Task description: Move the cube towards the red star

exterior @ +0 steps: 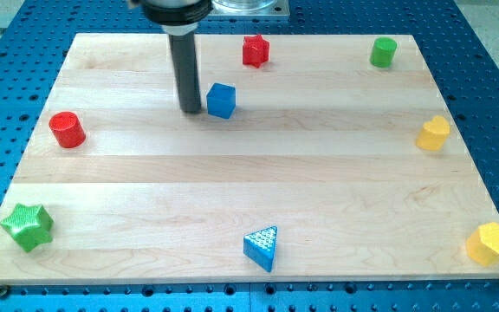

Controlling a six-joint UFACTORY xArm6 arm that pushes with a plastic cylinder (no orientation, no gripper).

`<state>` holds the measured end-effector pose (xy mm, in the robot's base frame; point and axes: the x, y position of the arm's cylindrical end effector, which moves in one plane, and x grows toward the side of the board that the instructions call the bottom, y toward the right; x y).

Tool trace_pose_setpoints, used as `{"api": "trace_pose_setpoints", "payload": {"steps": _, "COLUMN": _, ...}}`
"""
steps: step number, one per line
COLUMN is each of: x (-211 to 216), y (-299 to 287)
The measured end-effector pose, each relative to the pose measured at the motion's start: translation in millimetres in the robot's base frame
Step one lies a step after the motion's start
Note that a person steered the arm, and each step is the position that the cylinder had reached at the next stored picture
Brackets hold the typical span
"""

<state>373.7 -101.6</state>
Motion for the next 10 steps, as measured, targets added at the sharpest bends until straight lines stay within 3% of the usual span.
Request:
{"api": "trace_pose_setpoints", "payload": {"steps": 1, "x": 13, "y": -6}}
{"api": "trace_pose_setpoints", "payload": {"steps": 3, "x": -35, "y": 67}}
{"api": "trace_pose_setpoints", "payload": {"steps": 5, "x": -20, "y": 38}}
{"api": "trace_pose_setpoints", "payload": {"steps": 6, "x": 12, "y": 31}}
{"api": "trace_pose_setpoints", "payload": {"steps": 8, "x": -10, "y": 98}}
{"api": "trace_pose_setpoints", "payload": {"steps": 10, "x": -9, "y": 98}}
